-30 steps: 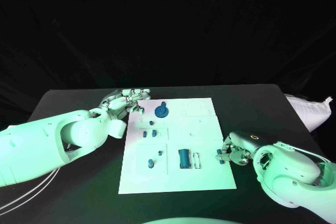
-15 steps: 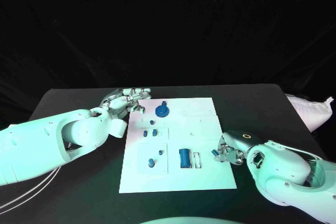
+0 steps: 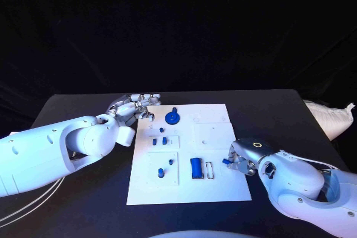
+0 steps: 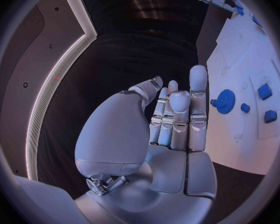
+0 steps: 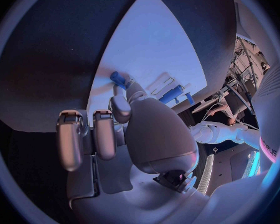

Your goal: Assemble the parts on the task board

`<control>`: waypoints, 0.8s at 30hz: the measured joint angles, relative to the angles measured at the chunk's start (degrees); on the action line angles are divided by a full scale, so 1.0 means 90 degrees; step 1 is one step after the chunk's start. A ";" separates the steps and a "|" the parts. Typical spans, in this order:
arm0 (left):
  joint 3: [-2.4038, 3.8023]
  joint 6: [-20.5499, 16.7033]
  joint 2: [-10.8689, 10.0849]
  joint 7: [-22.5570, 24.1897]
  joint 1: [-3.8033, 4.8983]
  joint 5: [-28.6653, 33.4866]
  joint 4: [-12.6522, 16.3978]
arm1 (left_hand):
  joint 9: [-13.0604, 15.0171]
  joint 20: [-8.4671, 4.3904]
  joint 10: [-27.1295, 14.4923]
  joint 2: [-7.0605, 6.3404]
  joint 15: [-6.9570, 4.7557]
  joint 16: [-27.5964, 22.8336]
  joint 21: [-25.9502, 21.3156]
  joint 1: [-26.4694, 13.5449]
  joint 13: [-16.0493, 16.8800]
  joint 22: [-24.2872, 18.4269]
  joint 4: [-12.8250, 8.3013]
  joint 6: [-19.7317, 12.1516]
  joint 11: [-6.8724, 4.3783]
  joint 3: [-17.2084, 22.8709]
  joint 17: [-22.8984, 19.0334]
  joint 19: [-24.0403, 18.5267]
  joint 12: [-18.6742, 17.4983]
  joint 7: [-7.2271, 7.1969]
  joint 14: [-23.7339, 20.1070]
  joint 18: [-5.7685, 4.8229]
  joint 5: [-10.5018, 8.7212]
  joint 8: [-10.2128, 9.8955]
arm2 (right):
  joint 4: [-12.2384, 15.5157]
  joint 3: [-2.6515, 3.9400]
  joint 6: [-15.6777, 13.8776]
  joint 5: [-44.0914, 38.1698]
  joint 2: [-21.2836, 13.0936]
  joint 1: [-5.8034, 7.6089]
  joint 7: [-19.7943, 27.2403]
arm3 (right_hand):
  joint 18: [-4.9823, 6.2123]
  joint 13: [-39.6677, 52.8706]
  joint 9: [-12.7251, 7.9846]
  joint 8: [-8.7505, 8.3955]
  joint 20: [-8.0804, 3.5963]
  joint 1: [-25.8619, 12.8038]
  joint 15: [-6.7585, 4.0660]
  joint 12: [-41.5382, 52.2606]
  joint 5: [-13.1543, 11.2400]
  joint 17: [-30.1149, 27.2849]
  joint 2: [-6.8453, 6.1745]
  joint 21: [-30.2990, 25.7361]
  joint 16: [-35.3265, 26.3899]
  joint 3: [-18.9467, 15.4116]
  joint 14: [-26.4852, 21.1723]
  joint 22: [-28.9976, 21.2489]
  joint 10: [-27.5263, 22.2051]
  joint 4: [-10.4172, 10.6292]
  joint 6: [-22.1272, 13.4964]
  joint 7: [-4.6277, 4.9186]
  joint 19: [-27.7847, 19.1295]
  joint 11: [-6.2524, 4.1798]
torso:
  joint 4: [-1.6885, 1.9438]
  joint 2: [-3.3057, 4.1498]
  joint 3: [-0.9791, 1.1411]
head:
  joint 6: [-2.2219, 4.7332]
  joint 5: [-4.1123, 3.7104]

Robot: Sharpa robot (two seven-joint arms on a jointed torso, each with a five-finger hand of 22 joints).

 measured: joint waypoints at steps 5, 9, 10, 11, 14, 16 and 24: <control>0.0000 0.0000 -0.0003 -0.0001 0.0000 0.0000 0.0001 | 0.0000 0.0000 -0.0023 0.0050 0.0000 0.0000 -0.0027 -0.0001 0.0007 -0.0018 0.0000 0.0000 -0.0023 0.0000 -0.0012 0.0000 0.0000 0.0000 0.0000 -0.0001 0.0000 0.0026 | 0.0055 -0.0008 -0.0311 0.0357 -0.0086 -0.0020 -0.0002 | 0.0000 -0.0009 -0.0008 -0.0054 0.0000 -0.0071 -0.0013 0.0013 0.0271 0.0000 0.0071 0.0000 0.0000 0.0276 0.0013 0.0000 0.0001 0.0031 -0.0001 -0.0002 0.0000 0.0000 | -0.0007 0.0000 0.0000 | 0.0003 0.0009; 0.0000 0.0001 -0.0003 -0.0001 -0.0001 0.0000 0.0002 | 0.0000 0.0000 -0.0023 0.0050 0.0000 0.0000 -0.0027 -0.0001 0.0007 -0.0018 0.0000 0.0000 -0.0023 0.0000 -0.0012 0.0000 0.0000 0.0000 0.0000 -0.0001 0.0000 0.0026 | 0.0137 -0.0022 -0.0672 0.0805 -0.0138 -0.0049 -0.0014 | 0.0000 -0.0013 -0.0010 -0.0080 0.0000 -0.0142 -0.0012 0.0010 0.0392 -0.0001 0.0139 0.0025 0.0000 0.0550 0.0014 0.0000 0.0001 0.0144 -0.0042 0.0013 0.0000 0.0000 | -0.0003 0.0000 0.0000 | 0.0009 0.0001; 0.0000 0.0002 -0.0003 -0.0001 -0.0001 0.0000 0.0002 | 0.0000 0.0000 -0.0023 0.0050 0.0000 0.0000 -0.0027 -0.0001 0.0007 -0.0018 0.0000 0.0000 -0.0023 0.0000 -0.0012 0.0000 0.0000 0.0000 0.0000 -0.0001 0.0000 0.0026 | 0.0164 -0.0026 -0.0787 0.0954 -0.0148 -0.0056 -0.0017 | 0.0000 -0.0013 -0.0013 -0.0094 0.0000 -0.0181 -0.0012 0.0010 0.0392 -0.0001 0.0169 0.0025 0.0000 0.0590 0.0014 0.0000 0.0002 0.0183 -0.0045 0.0011 0.0000 0.0000 | 0.0000 0.0000 0.0000 | 0.0009 -0.0001; -0.0001 0.0002 -0.0003 -0.0001 -0.0001 0.0000 0.0002 | 0.0000 0.0000 -0.0023 0.0050 0.0000 0.0000 -0.0027 0.0000 0.0007 -0.0018 0.0000 0.0000 -0.0023 0.0000 -0.0012 0.0000 0.0000 0.0000 0.0000 -0.0001 0.0000 0.0026 | 0.0186 -0.0026 -0.0873 0.1063 -0.0156 -0.0059 -0.0018 | 0.0000 -0.0013 -0.0013 -0.0100 0.0000 -0.0302 -0.0019 0.0010 0.0392 -0.0001 0.0161 0.0025 0.0000 0.0650 0.0020 0.0000 0.0002 0.0231 -0.0054 0.0005 0.0000 0.0000 | 0.0001 0.0000 0.0000 | 0.0009 -0.0002; -0.0001 0.0002 -0.0006 -0.0001 -0.0002 0.0000 0.0002 | 0.0000 0.0000 -0.0023 0.0050 0.0000 0.0000 -0.0027 -0.0001 0.0007 -0.0018 0.0000 0.0000 -0.0023 0.0000 -0.0012 0.0000 0.0000 0.0000 0.0000 -0.0001 0.0000 0.0026 | 0.0259 -0.0017 -0.1167 0.1432 -0.0176 -0.0058 -0.0018 | 0.0000 -0.0013 -0.0013 -0.0105 0.0000 -0.0573 -0.0046 0.0008 0.0394 -0.0001 0.0084 0.0025 0.0000 0.0754 0.0047 0.0000 0.0057 0.0399 -0.0054 0.0005 0.0000 -0.0012 | 0.0004 0.0000 0.0000 | 0.0004 -0.0003; -0.0001 0.0002 -0.0009 -0.0001 -0.0002 0.0000 0.0004 | 0.0000 0.0000 -0.0023 0.0050 0.0000 0.0000 -0.0027 0.0000 0.0006 -0.0018 0.0000 0.0000 -0.0023 0.0000 -0.0012 0.0000 0.0000 0.0000 0.0000 -0.0001 0.0000 0.0026 | 0.0290 -0.0012 -0.1317 0.1641 -0.0177 -0.0057 -0.0015 | 0.0000 -0.0013 -0.0010 -0.0104 0.0000 -0.0668 -0.0049 0.0008 0.0412 -0.0001 0.0002 0.0025 0.0000 0.0782 0.0048 0.0000 0.0079 0.0472 -0.0054 0.0005 0.0000 -0.0034 | 0.0003 0.0002 0.0000 | 0.0002 -0.0003; -0.0001 0.0002 -0.0013 -0.0001 -0.0004 0.0000 0.0014 | 0.0000 0.0000 -0.0023 0.0050 0.0000 0.0000 -0.0027 -0.0001 0.0006 -0.0017 0.0000 0.0000 -0.0023 0.0000 -0.0011 0.0000 0.0000 0.0000 0.0000 -0.0001 0.0000 0.0026 | 0.0338 -0.0007 -0.1687 0.2549 -0.0134 -0.0055 0.0036 | 0.0000 0.0171 0.0110 -0.0069 0.0000 -0.1195 -0.0047 0.0121 0.0801 -0.0002 -0.0237 0.0025 -0.0001 0.0707 0.0020 0.0005 0.0148 0.0840 0.0081 -0.0033 0.0000 -0.0054 | -0.0001 0.0003 0.0000 | -0.0016 -0.0003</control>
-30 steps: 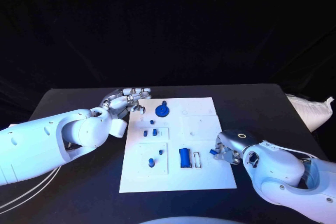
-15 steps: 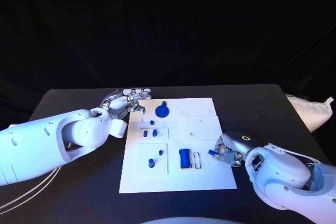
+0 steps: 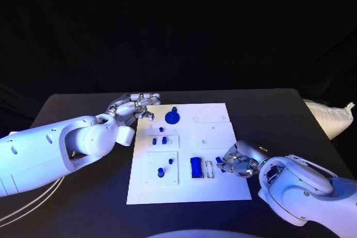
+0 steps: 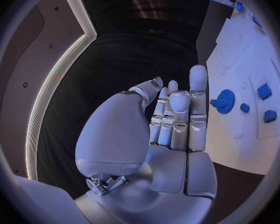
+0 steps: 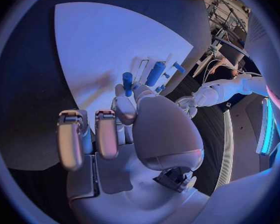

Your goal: Assemble the parts on the task board

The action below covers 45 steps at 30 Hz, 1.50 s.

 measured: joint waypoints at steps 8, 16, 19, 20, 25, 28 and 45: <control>0.0000 0.0000 0.0001 0.0000 0.0000 0.0000 0.0005 | 0.0000 0.0000 0.0000 0.0000 0.0000 0.0000 0.0000 0.0000 0.0000 0.0001 0.0000 0.0000 0.0000 0.0000 0.0000 0.0000 0.0000 0.0000 0.0000 0.0000 0.0000 0.0000 | -0.0028 -0.0003 -0.0058 0.0645 0.0145 0.0000 0.0048 | 0.0000 0.0001 -0.0018 -0.0021 0.0000 -0.0046 0.0000 0.0001 0.0207 0.0000 -0.0047 0.0024 0.0000 -0.0024 0.0000 0.0000 0.0000 0.0025 0.0009 -0.0009 0.0000 0.0000 | 0.0005 -0.0004 -0.0004 | -0.0011 -0.0005; 0.0000 0.0001 0.0001 0.0000 0.0000 0.0000 0.0012 | 0.0000 0.0000 0.0000 0.0000 0.0000 0.0000 0.0000 0.0000 -0.0001 0.0000 0.0000 0.0000 0.0000 0.0000 0.0001 0.0000 0.0000 0.0000 0.0000 0.0000 0.0000 0.0000 | -0.0112 -0.0007 -0.0034 0.0949 0.0300 -0.0002 0.0065 | 0.0000 0.0010 -0.0013 -0.0021 0.0000 -0.0048 0.0000 0.0001 0.0232 -0.0001 -0.0050 0.0024 0.0000 -0.0042 0.0000 -0.0001 0.0000 0.0042 0.0009 -0.0010 0.0000 0.0000 | 0.0005 -0.0003 -0.0004 | -0.0012 0.0000; 0.0000 0.0001 0.0001 -0.0001 -0.0001 0.0000 0.0015 | 0.0000 0.0000 0.0000 0.0000 0.0000 0.0000 0.0000 0.0000 -0.0001 0.0001 0.0000 0.0000 0.0000 0.0000 0.0001 0.0000 0.0000 0.0000 0.0000 0.0000 0.0000 0.0000 | -0.0128 -0.0008 -0.0025 0.1005 0.0340 -0.0003 0.0069 | 0.0000 0.0010 -0.0012 -0.0021 0.0000 -0.0048 0.0000 0.0001 0.0232 -0.0001 -0.0050 0.0024 0.0000 -0.0042 0.0000 -0.0001 0.0000 0.0042 0.0009 -0.0010 0.0000 0.0000 | 0.0003 -0.0002 -0.0004 | -0.0015 0.0004; 0.0000 0.0001 0.0001 -0.0001 -0.0001 0.0000 0.0015 | 0.0000 0.0000 0.0000 0.0000 0.0000 0.0000 0.0000 0.0000 -0.0001 0.0000 0.0000 0.0000 0.0000 0.0000 0.0001 0.0000 0.0000 0.0000 0.0000 0.0001 0.0000 0.0000 | -0.0131 -0.0008 -0.0023 0.1014 0.0349 -0.0003 0.0070 | 0.0000 0.0009 -0.0012 -0.0021 0.0000 -0.0048 0.0000 0.0001 0.0232 -0.0001 -0.0050 0.0024 0.0000 -0.0042 0.0000 -0.0001 0.0000 0.0042 0.0009 -0.0010 0.0000 0.0001 | 0.0002 -0.0001 -0.0004 | -0.0015 0.0004; 0.0000 0.0001 0.0001 -0.0002 -0.0001 0.0000 0.0015 | 0.0000 0.0000 0.0000 0.0000 0.0000 0.0000 0.0000 0.0000 -0.0001 0.0001 0.0000 0.0000 0.0000 0.0000 0.0001 0.0000 0.0000 0.0000 0.0000 0.0000 0.0000 0.0000 | -0.0163 -0.0007 -0.0009 0.1049 0.0385 -0.0003 0.0069 | 0.0000 0.0009 0.0000 -0.0020 0.0000 -0.0061 0.0000 0.0000 0.0232 -0.0001 -0.0063 0.0024 -0.0001 -0.0042 0.0000 -0.0002 0.0000 0.0042 0.0009 -0.0010 0.0000 0.0001 | 0.0002 -0.0001 -0.0002 | -0.0019 0.0009; 0.0000 0.0001 0.0004 -0.0003 -0.0001 0.0000 0.0015 | 0.0000 0.0000 0.0000 0.0000 0.0000 0.0000 0.0000 0.0000 -0.0001 0.0001 0.0000 0.0000 0.0000 0.0000 0.0001 0.0000 0.0000 0.0000 0.0000 0.0000 0.0000 0.0000 | -0.0180 -0.0007 0.0017 0.1058 0.0400 -0.0003 0.0061 | 0.0000 0.0009 -0.0005 -0.0020 0.0000 -0.0072 0.0000 0.0000 0.0270 -0.0001 -0.0075 0.0023 -0.0001 -0.0077 0.0000 -0.0002 0.0001 0.0078 0.0009 -0.0010 0.0000 0.0003 | 0.0001 -0.0001 0.0000 | -0.0022 0.0013; 0.0000 0.0002 0.0005 -0.0005 -0.0001 0.0000 0.0018 | 0.0000 0.0000 0.0000 0.0000 0.0000 0.0000 0.0000 0.0000 -0.0002 0.0001 0.0000 0.0000 0.0000 0.0000 0.0001 0.0000 0.0000 0.0000 0.0000 0.0001 0.0000 0.0000 | -0.0221 -0.0008 0.0187 0.0984 0.0435 -0.0003 0.0046 | 0.0000 0.0015 0.0073 -0.0020 0.0000 -0.1020 0.0000 -0.0074 -0.0722 -0.0002 -0.0116 0.0023 -0.0004 -0.1093 0.0000 -0.0003 0.0004 0.0346 0.0053 0.0034 0.0000 0.0006 | -0.0002 -0.0002 0.0001 | -0.0025 0.0015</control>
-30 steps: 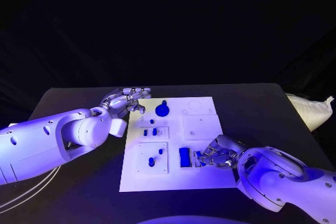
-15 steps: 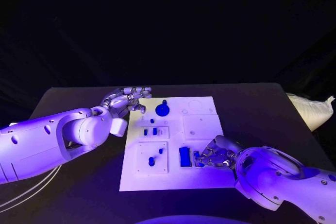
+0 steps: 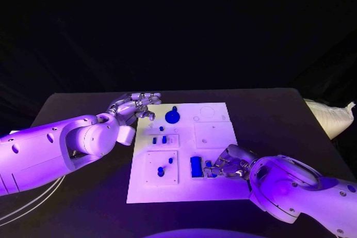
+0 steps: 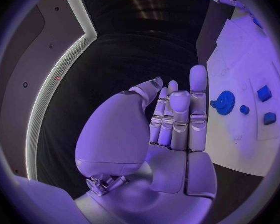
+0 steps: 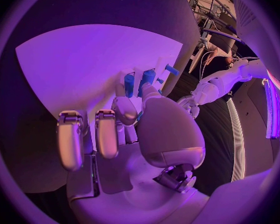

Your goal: Assemble the parts on the task board

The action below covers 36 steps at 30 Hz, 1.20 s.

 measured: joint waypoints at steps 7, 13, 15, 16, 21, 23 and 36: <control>0.0000 0.0000 -0.0001 -0.0001 0.0000 0.0000 0.0000 | 0.0000 0.0000 0.0000 0.0000 0.0000 0.0000 0.0000 0.0000 0.0000 0.0000 0.0000 0.0000 0.0000 0.0000 0.0000 0.0000 0.0000 0.0000 0.0000 0.0000 0.0000 0.0000 | 0.0011 -0.0002 0.0018 -0.0083 -0.0008 -0.0001 0.0001 | 0.0000 0.0000 0.0022 0.0000 0.0000 -0.0058 0.0000 0.0000 -0.0073 0.0000 0.0059 0.0000 0.0000 -0.0123 0.0000 -0.0001 0.0000 -0.0003 0.0027 -0.0027 0.0000 0.0000 | -0.0001 -0.0001 0.0000 | 0.0002 -0.0004; 0.0000 0.0001 -0.0004 -0.0001 0.0000 0.0000 -0.0001 | 0.0000 0.0000 0.0000 0.0000 0.0000 0.0000 0.0000 0.0000 0.0000 0.0000 0.0000 0.0000 0.0000 0.0000 0.0000 0.0000 0.0000 0.0000 0.0000 0.0000 0.0000 0.0000 | 0.0081 -0.0002 0.0025 -0.0161 -0.0067 -0.0001 0.0020 | 0.0000 0.0012 0.0070 0.0049 0.0000 -0.0093 0.0000 0.0000 -0.0029 0.0000 0.0094 0.0000 0.0000 -0.0223 0.0000 -0.0001 0.0000 0.0002 0.0118 -0.0071 0.0000 0.0000 | -0.0001 0.0000 0.0001 | 0.0002 -0.0004; 0.0000 0.0001 -0.0004 -0.0001 0.0000 0.0000 -0.0002 | 0.0000 0.0000 0.0000 0.0000 0.0000 0.0000 0.0000 0.0000 0.0000 0.0000 0.0000 0.0000 0.0000 0.0000 0.0000 0.0000 0.0000 0.0000 0.0000 -0.0001 0.0000 0.0000 | 0.0111 -0.0002 0.0026 -0.0187 -0.0086 -0.0001 0.0025 | 0.0000 0.0023 0.0079 0.0049 0.0000 -0.0085 0.0000 0.0000 0.0009 0.0000 0.0149 0.0000 0.0000 -0.0237 0.0000 -0.0001 0.0000 -0.0011 0.0150 -0.0103 0.0000 0.0000 | -0.0001 -0.0001 0.0002 | -0.0001 -0.0001; 0.0000 0.0001 -0.0004 -0.0001 0.0000 0.0000 -0.0002 | 0.0000 0.0000 0.0000 0.0000 0.0000 0.0000 0.0000 0.0000 -0.0001 0.0000 0.0000 0.0000 0.0000 0.0000 0.0000 0.0000 0.0000 0.0000 0.0000 0.0000 0.0000 0.0000 | 0.0127 -0.0002 0.0026 -0.0198 -0.0095 -0.0001 0.0028 | 0.0000 0.0028 0.0085 0.0053 0.0000 -0.0072 0.0000 0.0000 0.0034 0.0000 0.0162 0.0000 0.0000 -0.0245 0.0000 -0.0001 0.0001 -0.0012 0.0152 -0.0104 0.0000 -0.0001 | -0.0001 0.0000 0.0002 | -0.0002 -0.0001; 0.0000 0.0002 -0.0004 -0.0001 0.0000 0.0000 -0.0007 | 0.0000 0.0000 0.0000 0.0000 0.0000 0.0000 0.0000 0.0000 -0.0001 0.0000 0.0000 0.0000 0.0000 0.0000 0.0000 0.0000 0.0000 0.0000 0.0000 0.0000 0.0000 0.0000 | 0.0212 -0.0001 0.0023 -0.0277 -0.0171 -0.0001 0.0044 | 0.0001 0.0038 0.0096 0.0074 -0.0014 -0.0045 0.0000 0.0024 0.0105 0.0000 0.0189 0.0000 0.0000 -0.0289 0.0000 -0.0001 0.0023 -0.0011 0.0155 -0.0108 -0.0014 -0.0024 | -0.0002 -0.0001 0.0004 | -0.0007 0.0002; 0.0000 0.0002 -0.0004 -0.0001 0.0000 0.0000 -0.0008 | 0.0000 0.0000 0.0000 0.0000 0.0000 0.0000 0.0000 0.0000 -0.0001 0.0000 0.0000 0.0000 0.0000 0.0000 0.0000 0.0000 0.0000 0.0000 0.0000 0.0000 0.0000 0.0000 | 0.0215 0.0000 0.0026 -0.0315 -0.0205 -0.0001 0.0046 | 0.0000 0.0038 0.0104 0.0074 -0.0024 -0.0016 0.0000 0.0024 0.0154 0.0002 0.0219 0.0000 0.0000 -0.0312 0.0000 -0.0001 0.0023 -0.0033 0.0155 -0.0108 -0.0024 -0.0024 | -0.0002 -0.0001 0.0004 | -0.0002 -0.0004; 0.0000 0.0003 -0.0002 -0.0003 0.0000 0.0000 -0.0008 | 0.0000 0.0000 0.0000 0.0000 0.0000 0.0000 0.0000 0.0000 -0.0001 0.0000 0.0000 0.0000 0.0000 0.0000 0.0000 0.0000 0.0000 0.0000 0.0000 0.0000 0.0000 0.0000 | 0.0139 0.0000 0.0433 -0.0536 -0.0220 -0.0001 0.0047 | 0.0001 0.0038 0.0152 0.0098 -0.0024 0.0691 0.0000 0.0024 0.0016 0.0004 0.0250 0.0000 0.0000 -0.0477 0.0000 -0.0002 0.0023 -0.0238 0.0155 -0.0108 -0.0024 -0.0023 | 0.0000 0.0002 0.0002 | 0.0006 -0.0021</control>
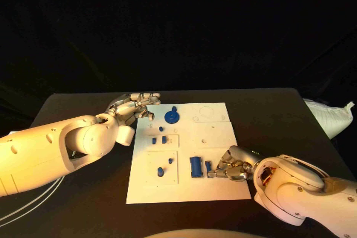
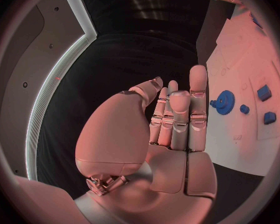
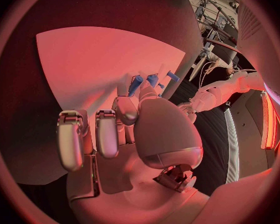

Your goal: Assemble the parts on the task board

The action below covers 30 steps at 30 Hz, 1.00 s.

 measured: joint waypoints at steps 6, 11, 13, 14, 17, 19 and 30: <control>0.0000 0.0001 0.0000 -0.0002 0.0000 0.0000 0.0000 | 0.0000 0.0000 0.0000 0.0000 0.0000 0.0000 0.0000 0.0000 0.0000 0.0000 0.0000 0.0000 0.0000 0.0000 0.0000 0.0000 0.0000 0.0000 0.0000 0.0000 0.0000 0.0000 | -0.0074 0.0000 0.0133 -0.0099 0.0072 0.0000 -0.0008 | 0.0000 -0.0001 0.0002 0.0000 0.0000 0.0025 0.0000 0.0000 -0.0001 -0.0001 0.0025 0.0000 0.0000 0.0000 0.0000 0.0000 0.0000 0.0000 0.0000 0.0000 0.0000 0.0000 | 0.0004 0.0001 -0.0002 | -0.0003 -0.0002; -0.0001 0.0001 0.0000 -0.0003 0.0000 0.0000 0.0002 | 0.0000 0.0000 0.0000 0.0000 0.0000 0.0000 0.0000 0.0000 0.0000 0.0000 0.0000 0.0000 0.0000 0.0000 0.0000 0.0000 0.0000 0.0000 0.0000 0.0000 0.0000 0.0000 | -0.0176 0.0007 0.0201 -0.0167 0.0142 0.0003 -0.0015 | 0.0000 -0.0001 0.0031 0.0028 0.0000 0.0058 0.0000 0.0000 -0.0027 -0.0001 0.0059 0.0000 0.0000 0.0000 0.0000 0.0005 0.0000 0.0000 0.0020 -0.0020 0.0000 0.0000 | 0.0005 0.0001 -0.0002 | -0.0013 0.0005; -0.0001 0.0001 -0.0001 -0.0003 0.0000 0.0000 0.0002 | 0.0000 0.0000 0.0000 0.0000 0.0000 0.0000 0.0000 0.0000 0.0000 0.0000 0.0000 0.0000 0.0000 0.0000 0.0000 0.0000 0.0000 0.0000 0.0000 0.0000 0.0000 0.0000 | -0.0216 0.0011 0.0212 -0.0185 0.0171 0.0007 -0.0015 | 0.0000 -0.0001 0.0039 0.0074 0.0000 0.0058 0.0000 0.0000 -0.0027 -0.0001 0.0059 0.0000 0.0000 0.0000 0.0000 0.0005 0.0000 0.0000 0.0018 -0.0016 0.0000 0.0000 | 0.0005 0.0001 -0.0002 | -0.0015 0.0008; -0.0001 0.0001 -0.0002 -0.0003 0.0000 0.0000 0.0002 | 0.0000 0.0000 0.0000 0.0000 0.0000 0.0000 0.0000 0.0000 0.0000 0.0000 0.0000 0.0000 0.0000 0.0000 0.0000 0.0000 0.0000 0.0000 0.0000 0.0000 0.0000 0.0000 | -0.0231 0.0014 0.0213 -0.0193 0.0183 0.0009 -0.0015 | 0.0000 -0.0001 0.0039 0.0077 0.0000 0.0086 0.0000 0.0000 -0.0027 -0.0001 0.0086 0.0000 0.0000 0.0000 0.0000 0.0005 0.0000 0.0000 0.0014 -0.0012 0.0000 0.0000 | 0.0005 0.0001 -0.0002 | -0.0018 0.0010; -0.0001 0.0001 -0.0002 -0.0003 0.0000 0.0000 0.0003 | 0.0000 0.0000 -0.0024 0.0000 0.0015 0.0000 0.0000 0.0000 0.0001 -0.0002 -0.0011 0.0000 0.0024 -0.0011 -0.0006 0.0000 0.0029 0.0000 -0.0015 0.0000 0.0000 0.0000 | -0.0274 0.0020 0.0208 -0.0214 0.0210 0.0015 -0.0002 | 0.0000 -0.0001 0.0040 0.0083 0.0000 0.0083 0.0000 0.0000 -0.0027 -0.0001 0.0083 0.0000 0.0000 -0.0012 0.0000 0.0005 0.0000 0.0012 0.0020 0.0003 0.0000 0.0000 | 0.0005 0.0004 -0.0002 | -0.0022 0.0018; -0.0001 0.0001 -0.0004 -0.0004 0.0000 0.0000 0.0003 | 0.0000 0.0000 -0.0034 0.0000 0.0024 0.0000 0.0000 0.0000 0.0006 -0.0011 -0.0027 0.0000 0.0034 -0.0027 -0.0019 0.0000 0.0052 0.0000 -0.0024 0.0000 0.0000 0.0000 | -0.0292 0.0021 0.0192 -0.0224 0.0218 0.0016 0.0012 | 0.0000 0.0002 0.0055 0.0083 0.0000 0.0053 0.0000 0.0000 -0.0027 -0.0001 0.0113 0.0000 0.0000 -0.0066 0.0000 0.0004 0.0000 0.0066 0.0019 0.0005 0.0000 0.0000 | 0.0006 0.0004 -0.0001 | -0.0024 0.0020; -0.0005 0.0002 -0.0003 -0.0005 -0.0003 0.0000 -0.0040 | 0.0000 0.0023 -0.0034 0.0000 0.0024 0.0000 -0.0037 0.0000 0.0005 -0.0019 -0.0027 0.0000 0.0034 -0.0027 -0.0041 -0.0023 0.0052 0.0000 -0.0024 0.0000 0.0000 0.0000 | -0.0574 0.0000 -0.0325 0.0525 0.0010 0.0133 0.0912 | 0.0000 -0.0155 -0.0116 -0.0257 0.0004 0.0222 0.0066 -0.0373 0.0181 -0.0011 0.0159 -0.0272 -0.0191 -0.0325 -0.0005 0.0003 -0.0156 0.0100 -0.0555 0.0221 -0.0003 0.0150 | -0.0013 -0.0020 -0.0002 | 0.0013 0.0005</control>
